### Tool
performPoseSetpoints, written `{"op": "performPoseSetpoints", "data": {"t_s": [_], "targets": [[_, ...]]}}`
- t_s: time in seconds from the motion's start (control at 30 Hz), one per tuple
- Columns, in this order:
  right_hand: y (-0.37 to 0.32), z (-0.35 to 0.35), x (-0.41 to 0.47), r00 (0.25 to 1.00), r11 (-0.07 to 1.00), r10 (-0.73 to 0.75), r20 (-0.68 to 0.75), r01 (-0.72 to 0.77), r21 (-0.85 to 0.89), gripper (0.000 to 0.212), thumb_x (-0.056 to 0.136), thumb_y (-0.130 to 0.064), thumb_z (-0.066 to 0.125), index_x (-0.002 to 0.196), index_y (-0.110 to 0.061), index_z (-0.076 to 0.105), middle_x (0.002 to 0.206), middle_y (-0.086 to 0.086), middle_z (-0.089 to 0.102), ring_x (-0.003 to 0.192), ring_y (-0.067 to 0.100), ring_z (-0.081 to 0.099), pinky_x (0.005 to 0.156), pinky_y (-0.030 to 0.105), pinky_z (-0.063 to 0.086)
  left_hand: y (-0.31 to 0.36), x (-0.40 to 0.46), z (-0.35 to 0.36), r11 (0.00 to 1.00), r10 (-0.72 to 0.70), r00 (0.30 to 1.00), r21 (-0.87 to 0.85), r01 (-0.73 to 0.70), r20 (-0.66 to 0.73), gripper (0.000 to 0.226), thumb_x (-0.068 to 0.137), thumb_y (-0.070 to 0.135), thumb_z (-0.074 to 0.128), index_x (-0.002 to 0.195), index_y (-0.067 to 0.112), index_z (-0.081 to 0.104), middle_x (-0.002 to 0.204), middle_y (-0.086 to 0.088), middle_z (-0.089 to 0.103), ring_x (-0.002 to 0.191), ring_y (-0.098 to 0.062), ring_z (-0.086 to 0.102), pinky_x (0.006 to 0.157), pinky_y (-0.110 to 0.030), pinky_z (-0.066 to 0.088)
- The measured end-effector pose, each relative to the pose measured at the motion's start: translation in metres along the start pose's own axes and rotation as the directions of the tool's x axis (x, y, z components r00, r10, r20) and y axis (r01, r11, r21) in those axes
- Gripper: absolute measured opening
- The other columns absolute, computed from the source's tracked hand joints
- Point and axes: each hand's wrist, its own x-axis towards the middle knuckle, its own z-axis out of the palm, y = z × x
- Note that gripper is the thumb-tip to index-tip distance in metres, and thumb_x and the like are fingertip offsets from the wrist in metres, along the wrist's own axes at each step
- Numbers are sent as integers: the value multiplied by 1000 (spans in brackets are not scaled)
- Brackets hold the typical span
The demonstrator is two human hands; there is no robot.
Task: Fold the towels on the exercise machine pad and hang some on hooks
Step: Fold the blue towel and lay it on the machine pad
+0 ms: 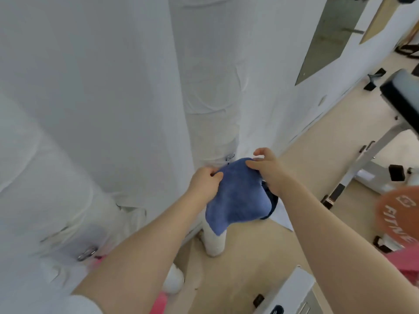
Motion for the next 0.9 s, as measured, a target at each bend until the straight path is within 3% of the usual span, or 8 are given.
{"op": "performPoseSetpoints", "data": {"t_s": [0.1, 0.2, 0.3, 0.4, 0.5, 0.67, 0.77, 0.9], "targets": [[32, 16, 26, 990, 987, 142, -4, -142, 72, 22, 84, -11, 62, 83, -25, 45, 71, 7, 52, 65, 20, 48, 56, 30, 39, -14, 9, 15, 999, 13, 991, 44, -7, -135, 15, 88, 16, 55, 82, 10, 68, 73, 0, 63, 70, -18, 54, 64, -24, 43], [47, 30, 20, 978, 975, 208, 16, -208, 72, 19, 84, -7, 62, 74, -19, 50, 65, 5, 52, 64, 20, 50, 58, 26, 42, -16, 6, 24, 996, -29, 993, 78, 38, -116, 14, 89, 21, 52, 78, 15, 58, 70, -1, 61, 70, -24, 56, 61, -25, 40], [55, 30, -5, 975, 978, 204, -87, -200, 57, 5, 84, -15, 64, 86, -12, 60, 74, 4, 61, 70, 17, 57, 61, 22, 48, -11, -8, 24, 997, -77, 988, -39, 73, -134, 7, 90, 19, 52, 91, 12, 52, 87, -6, 61, 82, -28, 61, 74, -31, 47], [64, 23, -41, 951, 986, 168, -258, -163, 38, 15, 86, -21, 56, 96, -11, 62, 84, 2, 63, 82, 22, 57, 69, 29, 46, -10, -34, 9, 999, -14, 978, -46, 4, -207, 23, 90, 14, 50, 111, 6, 48, 107, -4, 50, 90, -20, 53, 77, -26, 40], [69, 21, -96, 905, 987, 103, -413, -146, -74, 17, 87, -12, 46, 100, -8, 56, 88, 3, 57, 80, 22, 49, 60, 26, 37, -12, -88, -5, 994, -10, 998, -109, 4, -56, 21, 92, 13, 44, 112, 11, 49, 109, -6, 57, 83, -21, 60, 75, -31, 49], [96, 41, -215, 949, 979, 57, -310, -114, -171, 22, 80, -3, 49, 94, 13, 56, 75, 9, 49, 74, 20, 44, 67, 30, 34, -36, -207, -15, 989, 54, 972, -143, -21, 230, 15, 94, 8, 40, 95, 10, 54, 81, -3, 60, 60, -12, 50, 52, -16, 43], [121, 49, -301, 968, 963, 48, -247, -110, -244, 13, 83, -6, 52, 74, -13, 59, 83, 8, 60, 77, 19, 52, 67, 27, 40, -66, -268, -6, 995, 64, 949, -88, -38, 310, 28, 87, -3, 34, 84, 16, 54, 76, -2, 60, 60, -13, 51, 54, -21, 39], [149, 29, -421, 956, 957, 52, -289, -130, -259, 13, 88, -9, 51, 88, -8, 65, 86, 6, 66, 84, 22, 61, 76, 30, 47, -94, -352, 19, 1000, -13, 879, -19, 25, 476, 24, 90, -1, 38, 85, 17, 53, 75, 0, 58, 59, -12, 51, 54, -20, 39]]}}
